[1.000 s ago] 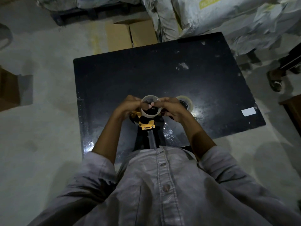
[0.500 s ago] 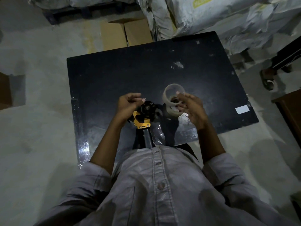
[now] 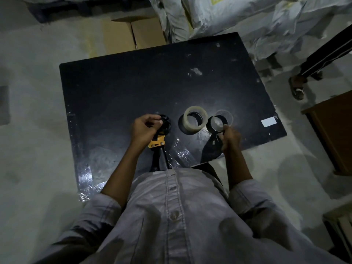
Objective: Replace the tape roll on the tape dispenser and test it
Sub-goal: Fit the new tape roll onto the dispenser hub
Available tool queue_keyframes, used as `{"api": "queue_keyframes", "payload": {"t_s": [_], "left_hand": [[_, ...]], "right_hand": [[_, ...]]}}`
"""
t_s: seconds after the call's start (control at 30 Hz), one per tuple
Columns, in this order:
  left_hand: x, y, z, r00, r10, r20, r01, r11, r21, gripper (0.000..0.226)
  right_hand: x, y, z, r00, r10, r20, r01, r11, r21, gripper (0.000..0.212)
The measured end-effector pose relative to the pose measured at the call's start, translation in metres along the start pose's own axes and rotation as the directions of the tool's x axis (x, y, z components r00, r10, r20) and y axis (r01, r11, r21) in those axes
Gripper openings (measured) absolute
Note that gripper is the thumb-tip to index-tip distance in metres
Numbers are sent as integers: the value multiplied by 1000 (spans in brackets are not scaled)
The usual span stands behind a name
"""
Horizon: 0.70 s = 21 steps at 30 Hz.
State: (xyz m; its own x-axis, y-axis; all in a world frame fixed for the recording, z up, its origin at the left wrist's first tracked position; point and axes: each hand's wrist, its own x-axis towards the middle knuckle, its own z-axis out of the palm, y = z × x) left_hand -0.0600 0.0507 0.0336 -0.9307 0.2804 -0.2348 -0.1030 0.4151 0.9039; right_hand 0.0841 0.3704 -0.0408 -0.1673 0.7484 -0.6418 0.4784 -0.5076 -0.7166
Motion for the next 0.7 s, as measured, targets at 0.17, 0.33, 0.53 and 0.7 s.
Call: {"api": "queue_keyframes", "payload": {"t_s": [0.17,0.33,0.53,0.7], "left_hand": [[1,-2,5,999,23,33,-23,1000,2,16],[0,-2,7,999,24,46,-25,1000,11,17],[-3,-2,4,1000,11,23,-11,1000,6,16],[-3,-4,0,1000,2,2,-2,1000,-15,14]], "right_hand": [[-18,3,17,905,-424,-28,383,841,-382,69],[-58,-17,44,603,-726,332,724,324,-609,82],[-61,-13,75,651,-490,579,738,229,-635,123],[-59,-11,80,671,-503,544,715,244,-655,120]]}}
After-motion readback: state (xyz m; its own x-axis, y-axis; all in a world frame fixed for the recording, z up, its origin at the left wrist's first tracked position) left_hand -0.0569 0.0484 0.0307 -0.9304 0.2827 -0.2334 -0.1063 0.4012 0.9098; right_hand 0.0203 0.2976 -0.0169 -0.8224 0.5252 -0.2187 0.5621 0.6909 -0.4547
